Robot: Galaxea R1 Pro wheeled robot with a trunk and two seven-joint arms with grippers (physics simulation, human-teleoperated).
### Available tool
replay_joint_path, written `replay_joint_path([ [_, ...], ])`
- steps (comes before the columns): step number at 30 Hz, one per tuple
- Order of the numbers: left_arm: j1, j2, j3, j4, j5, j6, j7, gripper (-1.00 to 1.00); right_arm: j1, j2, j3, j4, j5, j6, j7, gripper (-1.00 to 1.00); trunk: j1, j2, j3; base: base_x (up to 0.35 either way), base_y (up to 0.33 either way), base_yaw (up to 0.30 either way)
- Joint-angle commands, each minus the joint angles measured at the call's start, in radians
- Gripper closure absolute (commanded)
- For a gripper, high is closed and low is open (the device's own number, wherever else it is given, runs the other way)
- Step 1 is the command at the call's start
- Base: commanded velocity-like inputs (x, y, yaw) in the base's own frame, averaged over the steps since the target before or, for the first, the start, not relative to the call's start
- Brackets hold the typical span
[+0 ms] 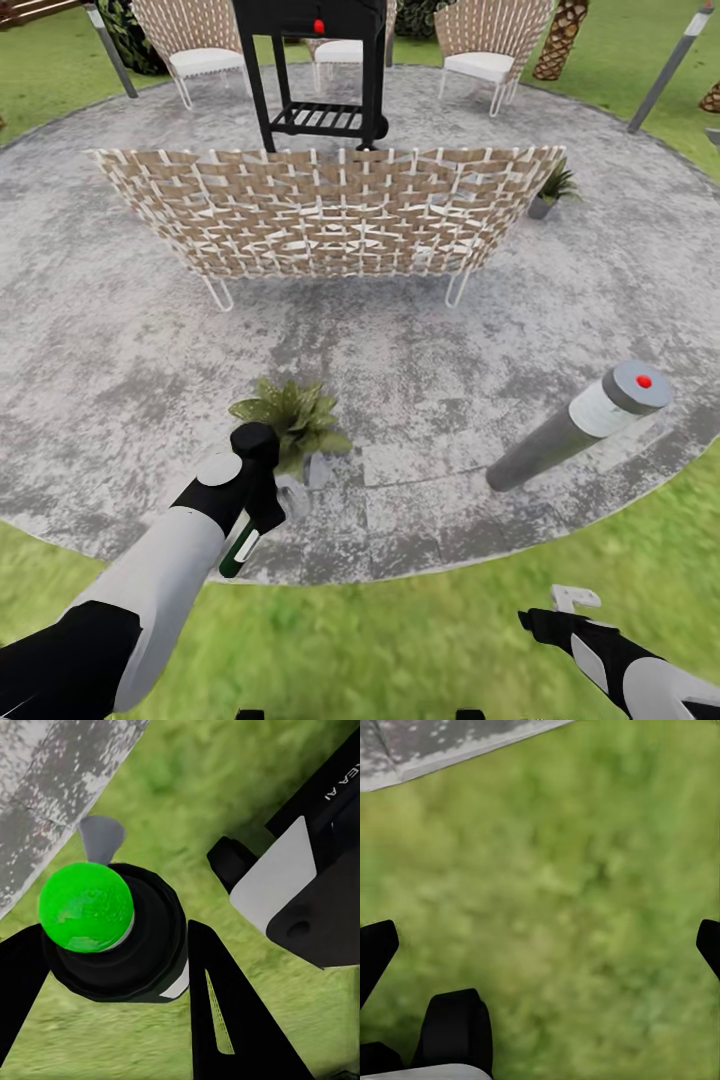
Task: Pick up the pesticide atomizer in the garden and spray insectifuge to fully cover both potted plants in the garden.
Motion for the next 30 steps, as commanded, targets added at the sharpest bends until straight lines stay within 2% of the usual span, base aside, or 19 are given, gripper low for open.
replay_joint_path([
  [1, -0.001, 0.000, -0.001, 0.000, -0.009, 0.010, -0.010, 1.00, 0.000, 0.000, -0.008, -0.001, -0.002, 0.003, 0.005, -1.00, 0.000, 0.000, -0.001, -0.263, 0.000, 0.245],
  [9, -0.001, 0.000, -0.001, 0.000, -0.009, 0.010, -0.009, 1.00, 0.000, 0.000, -0.008, -0.001, -0.002, 0.003, 0.004, -1.00, 0.000, 0.000, -0.001, -0.254, 0.127, 0.066],
  [13, -0.001, 0.000, -0.003, 0.000, -0.009, 0.010, -0.008, 1.00, 0.000, 0.000, -0.008, -0.001, -0.002, 0.003, 0.004, -1.00, 0.000, 0.000, -0.001, -0.048, 0.068, 0.010],
  [19, -0.001, 0.002, -0.001, 0.000, -0.010, 0.010, -0.007, 1.00, 0.000, 0.000, -0.009, -0.001, -0.002, 0.003, 0.004, -1.00, 0.000, 0.000, -0.004, -0.004, 0.006, 0.209],
  [22, -0.001, 0.025, 0.001, 0.000, -0.011, 0.010, -0.005, 1.00, 0.000, 0.000, -0.009, -0.001, -0.002, 0.003, 0.004, -1.00, 0.000, 0.000, -0.006, 0.000, 0.000, 0.247],
  [25, -0.001, 0.069, 0.004, -0.011, -0.010, 0.010, -0.005, 1.00, 0.000, 0.000, -0.010, -0.002, -0.003, 0.003, 0.005, -1.00, 0.000, 0.000, -0.008, 0.000, 0.000, 0.200],
  [27, -0.003, 0.086, 0.005, -0.039, -0.009, 0.010, -0.005, 1.00, 0.000, 0.000, -0.010, -0.003, -0.002, 0.003, 0.004, -1.00, 0.000, 0.000, -0.009, 0.000, 0.000, 0.169],
  [28, -0.004, 0.093, 0.010, -0.070, -0.009, 0.010, -0.005, 1.00, 0.000, 0.000, -0.010, -0.005, -0.001, 0.003, 0.004, -1.00, 0.000, 0.000, -0.009, 0.000, 0.000, 0.100],
  [30, -0.005, 0.098, 0.051, -0.123, -0.009, 0.010, -0.005, 1.00, 0.000, 0.000, -0.010, -0.009, 0.000, 0.003, 0.005, -1.00, 0.000, 0.000, -0.010, 0.000, 0.000, 0.042],
])
